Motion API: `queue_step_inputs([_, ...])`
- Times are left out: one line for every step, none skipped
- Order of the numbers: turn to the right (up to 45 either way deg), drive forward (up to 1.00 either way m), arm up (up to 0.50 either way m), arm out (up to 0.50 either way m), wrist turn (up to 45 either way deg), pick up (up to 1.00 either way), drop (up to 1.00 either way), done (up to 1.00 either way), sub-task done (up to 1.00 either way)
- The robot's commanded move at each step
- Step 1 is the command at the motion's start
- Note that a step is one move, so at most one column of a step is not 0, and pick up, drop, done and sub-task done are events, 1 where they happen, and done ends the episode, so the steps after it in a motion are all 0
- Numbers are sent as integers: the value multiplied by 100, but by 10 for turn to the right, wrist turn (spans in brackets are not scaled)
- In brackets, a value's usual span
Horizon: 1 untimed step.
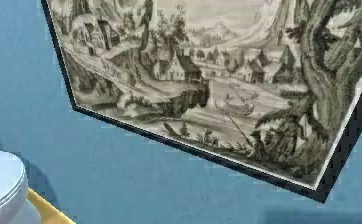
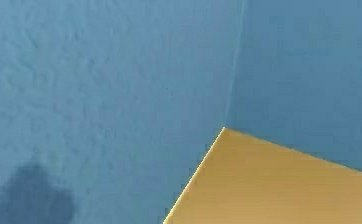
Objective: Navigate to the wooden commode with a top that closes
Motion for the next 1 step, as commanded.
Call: queue_step_inputs([-450,0,0,0,0,0,0,0,0])
